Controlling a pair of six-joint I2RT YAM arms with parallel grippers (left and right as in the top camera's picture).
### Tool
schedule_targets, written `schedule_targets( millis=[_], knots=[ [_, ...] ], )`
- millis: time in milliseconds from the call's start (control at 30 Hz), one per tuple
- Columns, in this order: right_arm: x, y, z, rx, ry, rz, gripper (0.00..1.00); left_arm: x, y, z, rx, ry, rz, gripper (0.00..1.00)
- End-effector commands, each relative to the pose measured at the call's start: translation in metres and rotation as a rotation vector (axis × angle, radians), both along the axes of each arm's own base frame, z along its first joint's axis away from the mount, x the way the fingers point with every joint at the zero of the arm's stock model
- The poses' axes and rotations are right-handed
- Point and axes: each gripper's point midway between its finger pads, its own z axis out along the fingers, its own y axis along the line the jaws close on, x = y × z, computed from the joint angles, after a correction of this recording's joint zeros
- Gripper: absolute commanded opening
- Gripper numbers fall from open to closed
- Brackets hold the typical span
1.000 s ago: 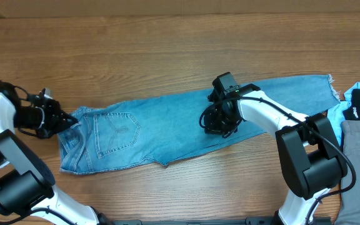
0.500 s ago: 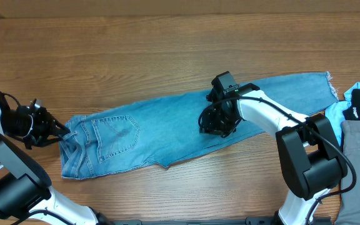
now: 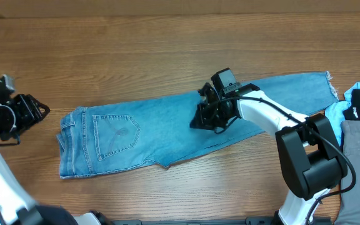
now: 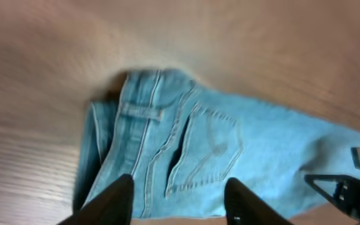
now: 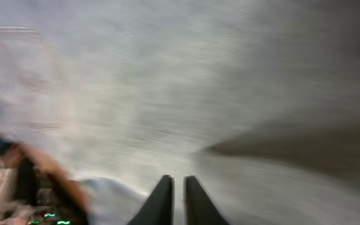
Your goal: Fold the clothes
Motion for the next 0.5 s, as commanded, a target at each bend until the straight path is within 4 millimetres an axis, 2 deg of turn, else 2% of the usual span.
schedule_targets(
  millis=[0,133,300,367,467],
  knots=[
    [-0.011,0.03,0.028,0.121,0.061,-0.02,0.05,-0.009,-0.005,0.029,0.029,-0.065,0.044,0.51],
    [-0.01,0.051,0.007,0.023,0.026,-0.071,0.04,-0.028,-0.01,0.024,0.01,0.02,0.109,0.49],
    [-0.021,0.089,-0.03,0.013,0.04,-0.064,0.04,-0.047,-0.002,-0.005,0.014,0.161,0.212,0.61],
    [-0.02,0.093,-0.049,-0.013,0.058,-0.099,0.04,-0.05,-0.005,-0.02,-0.007,0.193,0.21,0.64],
    [-0.011,0.088,-0.077,-0.047,0.094,-0.183,0.04,-0.057,-0.011,-0.049,-0.051,0.26,0.205,0.66]
  ],
)
